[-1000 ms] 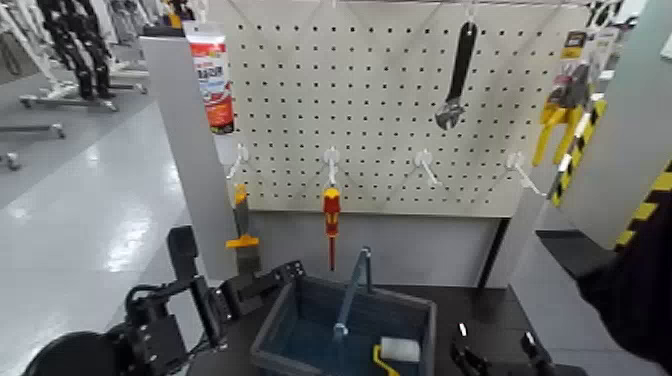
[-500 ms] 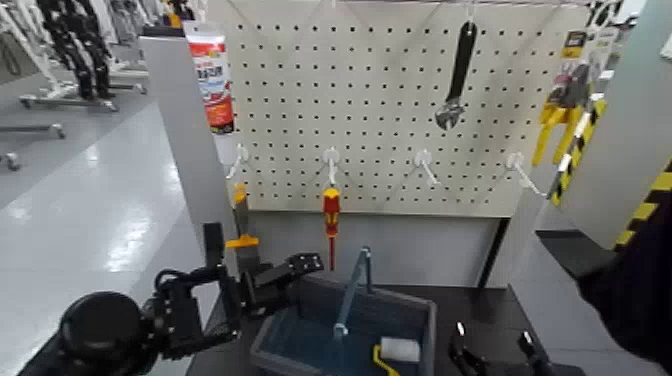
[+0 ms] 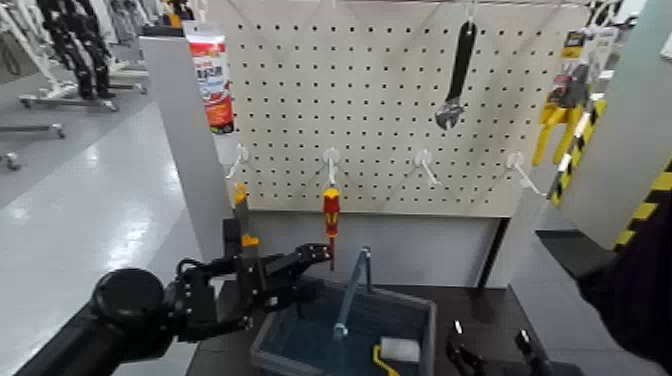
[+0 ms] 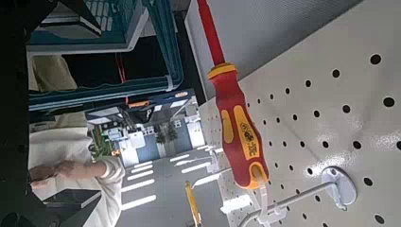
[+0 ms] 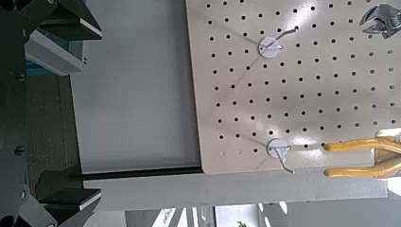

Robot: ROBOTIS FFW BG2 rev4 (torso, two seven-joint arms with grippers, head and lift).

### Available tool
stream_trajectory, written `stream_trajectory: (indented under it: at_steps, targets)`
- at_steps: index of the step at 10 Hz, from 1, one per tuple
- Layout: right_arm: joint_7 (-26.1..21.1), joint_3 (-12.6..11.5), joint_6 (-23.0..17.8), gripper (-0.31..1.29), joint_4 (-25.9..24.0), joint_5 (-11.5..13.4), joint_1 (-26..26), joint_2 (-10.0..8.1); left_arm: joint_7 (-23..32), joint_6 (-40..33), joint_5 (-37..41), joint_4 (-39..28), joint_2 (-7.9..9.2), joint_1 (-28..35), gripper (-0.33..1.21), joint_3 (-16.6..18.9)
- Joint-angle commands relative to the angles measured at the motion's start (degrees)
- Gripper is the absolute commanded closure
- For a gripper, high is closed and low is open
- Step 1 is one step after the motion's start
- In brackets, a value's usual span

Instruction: Grasp the handle of the crate.

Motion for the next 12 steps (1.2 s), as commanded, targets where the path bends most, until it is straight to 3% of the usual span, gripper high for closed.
stream_trajectory:
  at_steps: [1, 4, 9, 10, 11, 12]
  targets:
    - [0.0, 0.3, -0.3, 0.13, 0.3, -0.2, -0.2, 0.35, -1.5, 1.4, 0.4, 5.1, -1.73, -2.9, 0.13, -1.6]
    - [-0.1, 0.6, -0.6, 0.13, 0.5, -0.5, -0.5, 0.35, -5.2, 1.7, 1.1, 10.0, -3.4, -6.2, 0.13, -5.8]
    - [0.0, 0.9, -0.8, 0.13, 0.9, -0.7, -0.7, 0.35, -5.2, 2.8, 3.7, 12.2, -4.1, -7.4, 0.18, -8.1]
    - [0.0, 1.0, -0.9, 0.13, 1.0, -0.7, -0.8, 0.35, -5.3, 2.8, 4.0, 12.4, -4.1, -7.4, 0.35, -8.4]
    - [-0.1, 1.1, -1.0, 0.13, 1.1, -0.8, -0.9, 0.26, -5.8, 2.8, 4.2, 13.0, -4.1, -7.5, 0.62, -8.7]
    - [0.0, 1.2, -1.1, 0.13, 1.1, -0.8, -0.9, 0.26, -7.1, 2.8, 4.3, 13.8, -4.19, -7.8, 0.71, -9.5]
